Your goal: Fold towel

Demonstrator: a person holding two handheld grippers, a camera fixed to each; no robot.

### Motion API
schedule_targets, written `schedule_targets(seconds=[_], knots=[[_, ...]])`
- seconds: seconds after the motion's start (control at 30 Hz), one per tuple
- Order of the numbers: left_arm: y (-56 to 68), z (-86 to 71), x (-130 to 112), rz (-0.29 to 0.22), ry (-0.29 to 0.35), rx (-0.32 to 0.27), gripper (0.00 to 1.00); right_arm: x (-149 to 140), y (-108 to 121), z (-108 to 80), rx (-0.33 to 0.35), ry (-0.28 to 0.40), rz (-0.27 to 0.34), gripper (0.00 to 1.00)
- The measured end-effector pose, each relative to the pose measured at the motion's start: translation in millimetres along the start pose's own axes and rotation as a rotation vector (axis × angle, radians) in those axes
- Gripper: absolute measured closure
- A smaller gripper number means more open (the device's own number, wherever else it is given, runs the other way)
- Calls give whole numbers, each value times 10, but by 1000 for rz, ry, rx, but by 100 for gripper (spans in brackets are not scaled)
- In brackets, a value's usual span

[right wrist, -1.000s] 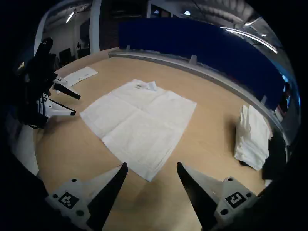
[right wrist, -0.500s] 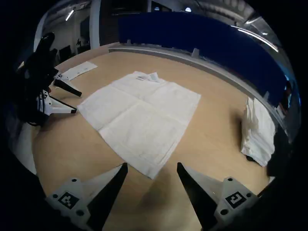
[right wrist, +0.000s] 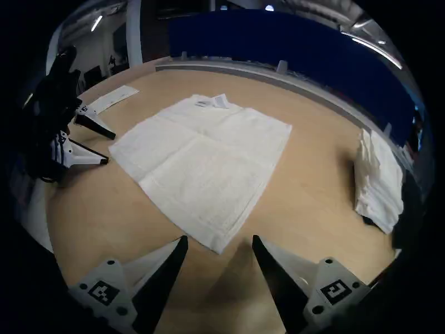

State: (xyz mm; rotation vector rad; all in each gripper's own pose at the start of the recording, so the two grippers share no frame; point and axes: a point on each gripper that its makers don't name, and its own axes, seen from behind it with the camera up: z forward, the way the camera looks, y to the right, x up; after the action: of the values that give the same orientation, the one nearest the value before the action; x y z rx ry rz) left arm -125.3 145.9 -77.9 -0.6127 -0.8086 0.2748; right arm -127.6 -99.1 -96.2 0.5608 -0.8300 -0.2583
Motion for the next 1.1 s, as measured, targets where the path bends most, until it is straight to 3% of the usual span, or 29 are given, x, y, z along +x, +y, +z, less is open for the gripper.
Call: schedule_targets(seconds=[0.23, 0.43, 0.57, 0.7, 0.77, 0.9, 1.1], knots=[[-8, -11, -9, -7, -15, 12, 22, -19, -28, 36, 20, -5, 30, 29], [11, -22, -9, -5, -23, 16, 33, -20, -29, 52, 21, -2, 46, 32], [45, -30, -7, 5, -29, 18, 42, -30, -10, 56, 8, -2, 39, 41], [57, -28, -5, 7, -32, 23, 43, -31, 0, 59, 3, -3, 36, 50], [65, -28, -10, 2, -35, 19, 47, -30, 13, 61, -4, -1, 36, 63], [73, -27, -9, -1, -39, 17, 48, -34, 16, 58, -7, 0, 36, 69], [89, -21, -14, 6, -45, 17, 66, -44, 16, 44, -4, -9, 34, 79]])
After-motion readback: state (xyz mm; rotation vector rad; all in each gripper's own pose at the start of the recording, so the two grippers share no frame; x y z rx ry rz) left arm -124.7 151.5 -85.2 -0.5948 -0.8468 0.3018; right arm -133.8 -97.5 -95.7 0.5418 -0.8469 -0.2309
